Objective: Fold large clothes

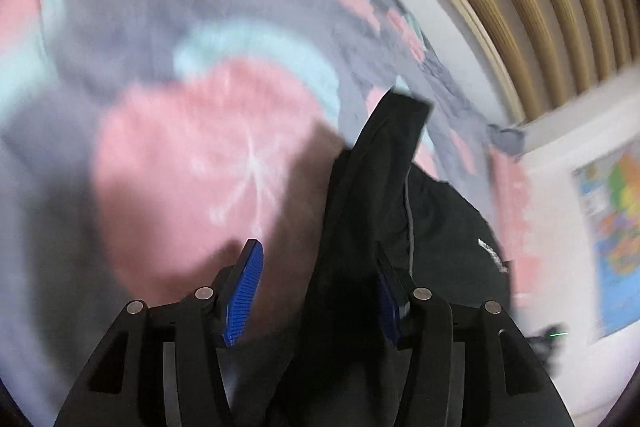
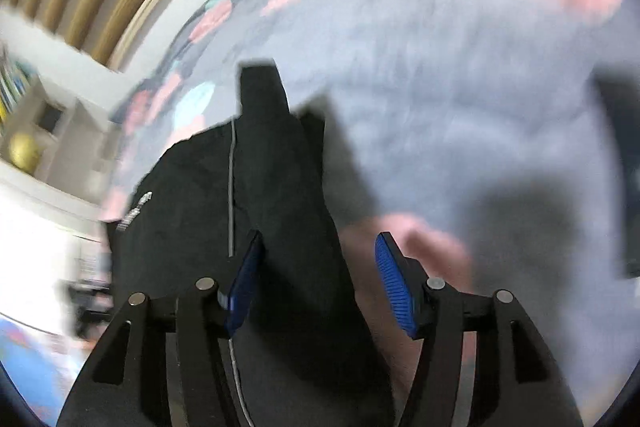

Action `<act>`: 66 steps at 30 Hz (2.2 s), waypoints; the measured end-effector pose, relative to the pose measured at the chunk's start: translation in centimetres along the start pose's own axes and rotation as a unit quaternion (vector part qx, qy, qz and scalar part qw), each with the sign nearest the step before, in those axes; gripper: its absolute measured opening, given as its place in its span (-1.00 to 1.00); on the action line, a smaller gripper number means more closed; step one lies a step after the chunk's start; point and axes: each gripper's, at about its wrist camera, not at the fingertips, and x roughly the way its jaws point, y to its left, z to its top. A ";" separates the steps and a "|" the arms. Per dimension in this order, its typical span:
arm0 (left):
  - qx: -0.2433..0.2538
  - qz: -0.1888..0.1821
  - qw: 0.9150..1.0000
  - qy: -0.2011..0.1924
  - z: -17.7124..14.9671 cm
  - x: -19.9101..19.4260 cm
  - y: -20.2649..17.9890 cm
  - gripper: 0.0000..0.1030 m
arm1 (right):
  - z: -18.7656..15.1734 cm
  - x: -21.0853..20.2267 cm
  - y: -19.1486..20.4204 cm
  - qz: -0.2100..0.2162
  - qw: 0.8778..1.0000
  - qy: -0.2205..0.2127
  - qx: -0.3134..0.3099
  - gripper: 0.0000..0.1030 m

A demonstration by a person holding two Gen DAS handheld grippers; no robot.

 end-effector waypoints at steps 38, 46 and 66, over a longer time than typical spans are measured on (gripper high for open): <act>0.229 0.180 0.932 -0.216 -11.0 -13.7 -23.6 0.38 | -6.9 -10.3 21.5 -0.045 0.979 -0.110 -0.168 0.62; 0.225 0.133 0.927 -0.269 -12.5 -18.5 -25.2 0.57 | -8.3 -14.6 23.7 -0.055 0.964 -0.173 -0.195 0.79; 0.271 0.199 0.924 -0.183 -14.2 -11.1 -25.8 0.57 | -9.8 -8.8 23.2 -0.072 0.967 -0.116 -0.215 0.80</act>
